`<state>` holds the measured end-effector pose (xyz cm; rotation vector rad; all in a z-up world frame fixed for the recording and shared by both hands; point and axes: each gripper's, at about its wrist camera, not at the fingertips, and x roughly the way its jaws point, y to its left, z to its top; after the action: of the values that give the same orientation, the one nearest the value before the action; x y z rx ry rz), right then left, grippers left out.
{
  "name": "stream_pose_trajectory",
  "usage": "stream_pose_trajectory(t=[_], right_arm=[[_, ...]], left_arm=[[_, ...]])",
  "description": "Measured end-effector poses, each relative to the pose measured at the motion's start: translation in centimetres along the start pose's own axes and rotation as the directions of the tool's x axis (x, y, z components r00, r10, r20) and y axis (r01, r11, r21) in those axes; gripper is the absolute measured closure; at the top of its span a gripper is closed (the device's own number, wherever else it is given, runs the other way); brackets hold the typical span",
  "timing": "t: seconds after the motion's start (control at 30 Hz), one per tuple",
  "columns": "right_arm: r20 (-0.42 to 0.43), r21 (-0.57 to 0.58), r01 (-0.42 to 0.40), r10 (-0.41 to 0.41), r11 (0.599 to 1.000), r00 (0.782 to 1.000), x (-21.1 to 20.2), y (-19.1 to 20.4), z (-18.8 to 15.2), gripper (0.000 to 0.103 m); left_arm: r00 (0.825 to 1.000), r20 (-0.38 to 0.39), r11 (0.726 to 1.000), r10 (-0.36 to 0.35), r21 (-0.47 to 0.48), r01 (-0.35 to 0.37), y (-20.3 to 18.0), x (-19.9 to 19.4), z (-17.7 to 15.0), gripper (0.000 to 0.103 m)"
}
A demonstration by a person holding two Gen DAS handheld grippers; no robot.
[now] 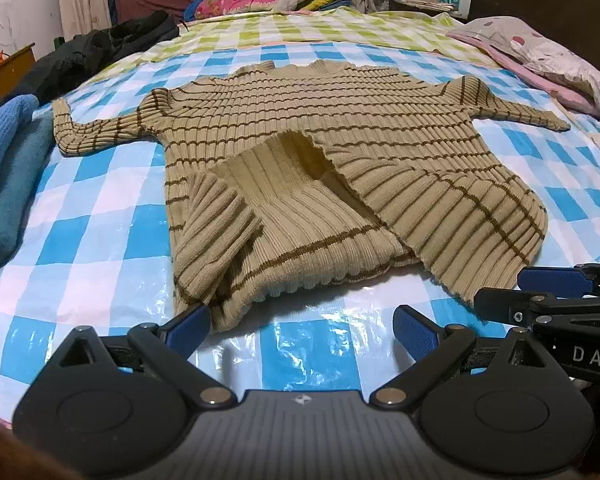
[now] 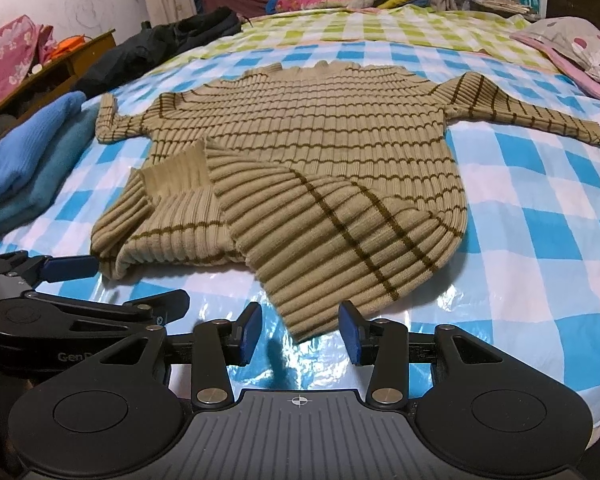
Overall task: Fold small clothes
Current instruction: 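Move both grippers toward the folded-back hem of the beige striped sweater, then grasp the folded hem with both grippers and pull it back flat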
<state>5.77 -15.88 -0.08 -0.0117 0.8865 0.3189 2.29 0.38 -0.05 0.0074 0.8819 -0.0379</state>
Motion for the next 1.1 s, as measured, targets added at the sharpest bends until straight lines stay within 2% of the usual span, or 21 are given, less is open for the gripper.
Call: stream_pose_trajectory(t=[0.33, 0.5, 0.8, 0.87, 0.93, 1.03, 1.1], right_arm=[[0.002, -0.022, 0.004, -0.004, 1.0, 1.0, 0.0, 0.2, 0.9, 0.059], [0.022, -0.038, -0.012, 0.013, 0.999, 1.0, -0.3, 0.4, 1.5, 0.054], [0.057, -0.104, -0.062, 0.068, 0.993, 0.996, 0.3, 1.4, 2.8, 0.054], [0.058, -0.131, -0.065, 0.073, 0.989, 0.996, 0.9, 1.9, 3.3, 0.054], [0.061, -0.159, -0.07, 0.08, 0.985, 0.995, 1.5, 2.4, 3.7, 0.054], [0.056, -0.202, -0.07, 0.083, 0.977, 0.995, 2.9, 3.0, 4.4, 0.054], [0.039, -0.219, -0.065, 0.075, 0.974, 0.996, 4.1, 3.2, 4.9, 0.054]], left_arm=[[1.0, -0.02, 1.0, -0.007, 0.003, 0.007, 0.3, 0.0, 0.8, 0.001], [1.0, 0.024, 1.0, -0.01, 0.013, 0.009, 1.0, -0.9, 1.1, 0.001], [0.99, 0.139, 0.999, 0.022, 0.024, -0.026, 3.1, -2.1, 2.3, 0.001], [0.989, 0.148, 0.999, 0.031, 0.029, -0.036, 3.7, -1.6, 2.7, 0.001], [0.989, 0.147, 1.0, 0.012, 0.021, -0.015, 4.5, -1.0, 3.0, 0.002], [0.991, 0.132, 1.0, -0.014, 0.007, 0.013, 5.3, 0.2, 2.9, 0.006], [0.992, 0.121, 1.0, -0.024, 0.008, 0.023, 5.6, 1.0, 3.0, 0.014]])
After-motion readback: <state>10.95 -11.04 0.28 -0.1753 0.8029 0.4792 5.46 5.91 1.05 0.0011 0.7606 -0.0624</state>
